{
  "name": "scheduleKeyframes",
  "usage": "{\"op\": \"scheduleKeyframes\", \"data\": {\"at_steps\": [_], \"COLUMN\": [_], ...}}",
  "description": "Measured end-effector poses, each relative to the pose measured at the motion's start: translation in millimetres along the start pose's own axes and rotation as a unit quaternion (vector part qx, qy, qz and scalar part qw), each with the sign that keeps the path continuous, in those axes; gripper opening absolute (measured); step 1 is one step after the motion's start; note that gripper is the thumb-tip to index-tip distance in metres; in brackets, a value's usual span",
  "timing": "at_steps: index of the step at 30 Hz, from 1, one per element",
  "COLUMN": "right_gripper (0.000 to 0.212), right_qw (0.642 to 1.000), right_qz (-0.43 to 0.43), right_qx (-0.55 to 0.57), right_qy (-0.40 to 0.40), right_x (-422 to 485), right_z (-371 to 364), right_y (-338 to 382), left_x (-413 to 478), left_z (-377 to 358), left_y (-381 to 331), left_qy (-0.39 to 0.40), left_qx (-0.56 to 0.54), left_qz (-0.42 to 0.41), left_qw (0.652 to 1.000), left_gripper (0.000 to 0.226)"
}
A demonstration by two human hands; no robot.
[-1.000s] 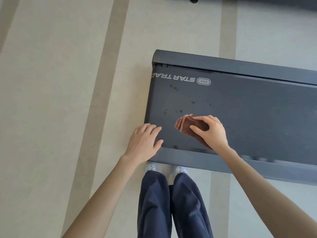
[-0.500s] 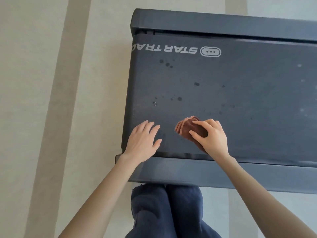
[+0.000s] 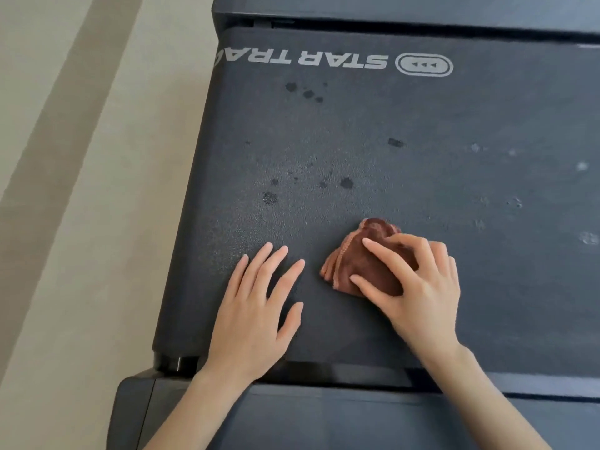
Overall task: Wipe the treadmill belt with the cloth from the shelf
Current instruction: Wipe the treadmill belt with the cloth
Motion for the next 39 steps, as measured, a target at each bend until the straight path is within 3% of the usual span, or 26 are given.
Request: {"op": "scheduleKeyframes", "data": {"at_steps": [7,11,18,29,32,39], "right_gripper": [0.047,0.045,0.043,0.041,0.043,0.041], "right_qw": [1.0,1.0,0.999,0.998,0.998,0.996], "right_qz": [-0.011,-0.021,0.043,0.047,0.054,0.075], "right_qx": [-0.016,-0.018,-0.026,-0.039,-0.033,0.011], "right_qy": [0.003,0.008,0.016,-0.003,-0.021,0.045], "right_x": [53,42,3,110,99,18], "right_z": [-54,-46,-28,-138,-125,-49], "right_y": [7,10,51,80,77,70], "left_x": [2,3,12,10,10,10], "left_z": [6,16,33,27,27,28], "left_y": [8,34,99,101,101,100], "left_qy": [-0.015,-0.073,-0.141,-0.136,-0.141,-0.152], "left_qx": [-0.024,-0.041,-0.003,0.021,0.01,0.009], "left_qz": [0.037,0.102,0.187,0.181,0.179,0.172], "left_qw": [0.999,0.991,0.972,0.974,0.974,0.973], "left_gripper": [0.047,0.046,0.053,0.056,0.057,0.056]}}
Point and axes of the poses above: each hand's wrist, its own x-axis towards the middle knuckle, its own z-axis out of the back of the hand, y = z × x, the point moved 10 cm from there along x, towards the middle knuckle, and after that the axes turned 15 degrees about -y, right-handed, at the moved point
